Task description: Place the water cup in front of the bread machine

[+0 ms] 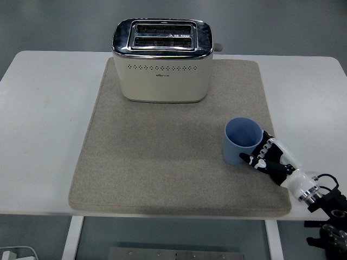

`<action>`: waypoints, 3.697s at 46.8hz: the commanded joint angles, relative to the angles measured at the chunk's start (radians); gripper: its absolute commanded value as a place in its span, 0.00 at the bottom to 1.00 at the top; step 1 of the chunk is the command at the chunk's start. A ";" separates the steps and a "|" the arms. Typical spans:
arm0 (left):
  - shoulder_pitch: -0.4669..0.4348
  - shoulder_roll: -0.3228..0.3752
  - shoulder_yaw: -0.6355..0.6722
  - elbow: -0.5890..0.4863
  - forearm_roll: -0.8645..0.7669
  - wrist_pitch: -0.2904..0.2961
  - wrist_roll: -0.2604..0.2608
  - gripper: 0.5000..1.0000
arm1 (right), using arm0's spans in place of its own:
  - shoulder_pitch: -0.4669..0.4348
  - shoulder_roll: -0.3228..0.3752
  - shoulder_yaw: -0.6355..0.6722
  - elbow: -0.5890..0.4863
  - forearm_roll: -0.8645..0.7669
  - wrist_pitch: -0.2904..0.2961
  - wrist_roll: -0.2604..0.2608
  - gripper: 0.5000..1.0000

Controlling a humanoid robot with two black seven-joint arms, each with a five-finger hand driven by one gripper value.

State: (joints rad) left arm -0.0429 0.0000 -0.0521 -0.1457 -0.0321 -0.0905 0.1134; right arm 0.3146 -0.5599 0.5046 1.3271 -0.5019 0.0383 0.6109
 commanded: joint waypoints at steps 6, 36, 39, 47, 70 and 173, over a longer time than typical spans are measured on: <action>0.000 0.000 0.000 0.000 0.000 0.000 0.000 1.00 | 0.009 0.000 0.000 0.000 -0.004 -0.029 0.000 0.83; 0.000 0.000 0.000 0.000 0.000 0.000 0.000 1.00 | 0.011 0.006 0.000 0.003 -0.003 -0.040 0.000 0.83; 0.000 0.000 0.000 0.000 0.000 0.000 0.000 1.00 | 0.011 0.006 0.000 0.007 -0.003 -0.040 0.000 0.83; 0.000 0.000 0.000 0.000 0.000 0.000 0.000 1.00 | 0.009 0.006 0.000 0.011 -0.001 -0.041 0.000 0.79; 0.000 0.000 0.000 0.000 0.000 0.000 0.000 1.00 | 0.012 0.005 0.000 0.011 -0.001 -0.044 0.000 0.25; 0.000 0.000 0.000 0.000 0.000 0.000 0.000 1.00 | 0.483 0.558 -0.319 -0.448 0.111 -0.176 0.000 0.34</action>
State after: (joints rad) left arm -0.0430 0.0000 -0.0521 -0.1457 -0.0323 -0.0905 0.1135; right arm 0.8028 -0.0032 0.1856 0.8850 -0.3915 -0.1368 0.6109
